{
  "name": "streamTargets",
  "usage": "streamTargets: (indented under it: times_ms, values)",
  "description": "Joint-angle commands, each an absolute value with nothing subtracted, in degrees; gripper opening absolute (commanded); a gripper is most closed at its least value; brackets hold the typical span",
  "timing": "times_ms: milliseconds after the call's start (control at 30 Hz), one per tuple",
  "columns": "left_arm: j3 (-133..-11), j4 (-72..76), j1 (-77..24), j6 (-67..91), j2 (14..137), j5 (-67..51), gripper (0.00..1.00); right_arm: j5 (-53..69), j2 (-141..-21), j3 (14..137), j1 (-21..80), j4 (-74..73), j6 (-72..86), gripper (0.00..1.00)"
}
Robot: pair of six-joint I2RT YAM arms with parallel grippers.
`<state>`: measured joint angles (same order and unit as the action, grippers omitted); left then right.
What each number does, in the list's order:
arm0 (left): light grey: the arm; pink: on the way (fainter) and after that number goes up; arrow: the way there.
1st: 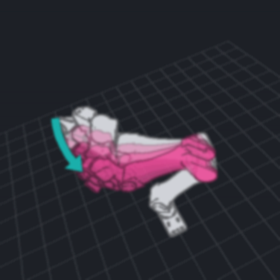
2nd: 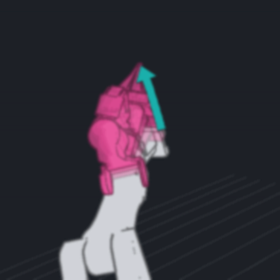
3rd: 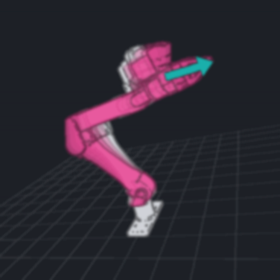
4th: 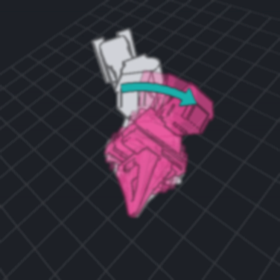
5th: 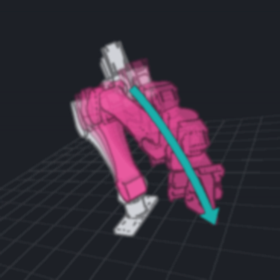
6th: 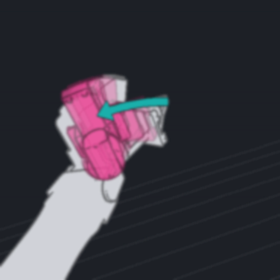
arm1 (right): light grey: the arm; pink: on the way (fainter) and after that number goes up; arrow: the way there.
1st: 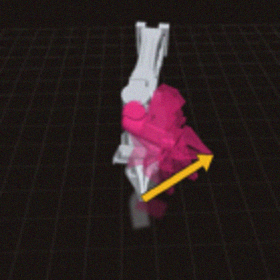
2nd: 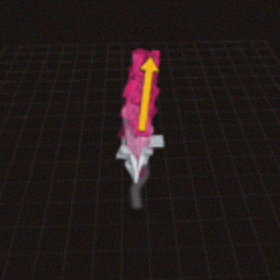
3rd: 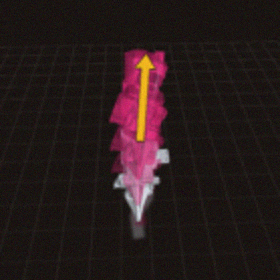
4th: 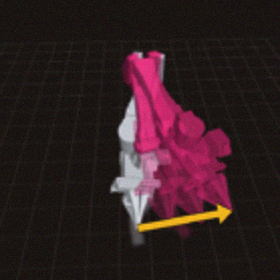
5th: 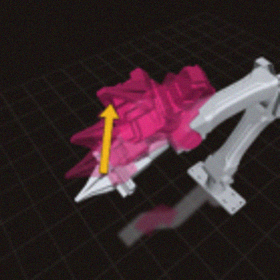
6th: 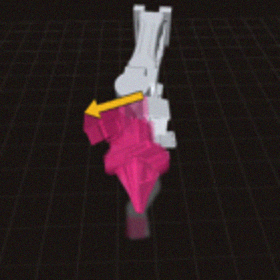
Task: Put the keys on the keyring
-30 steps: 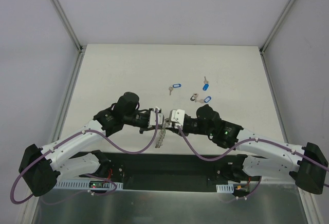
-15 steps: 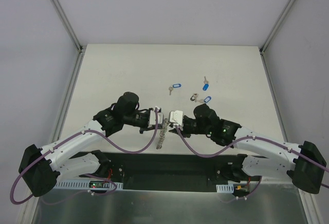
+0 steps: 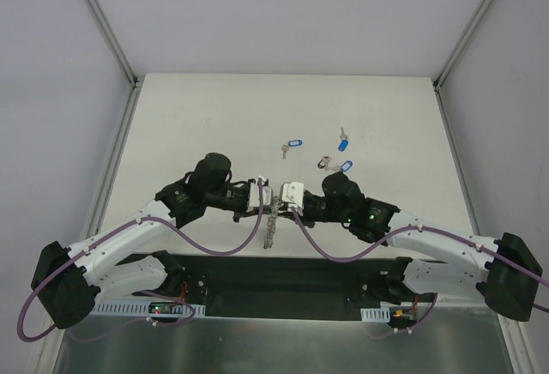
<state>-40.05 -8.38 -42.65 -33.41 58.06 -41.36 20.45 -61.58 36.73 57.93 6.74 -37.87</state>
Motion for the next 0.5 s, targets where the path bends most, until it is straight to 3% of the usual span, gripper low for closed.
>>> streamTargets:
  times_ms: [0, 167, 467]
  values:
    - [-41.2, -5.4, -42.2, -32.7, 57.0, -42.1, 0.0, 22.1, -62.0, 38.1, 57.7, 10.8, -37.1, 0.17]
    - [-41.1, -5.3, -42.2, -32.6, 57.0, -42.1, 0.0, 22.6, -62.4, 38.1, 57.7, 10.8, -36.9, 0.02]
    - [-41.5, -5.4, -42.2, -32.0, 57.7, -41.9, 0.0, 22.9, -62.0, 37.9, 57.8, 12.1, -36.4, 0.01]
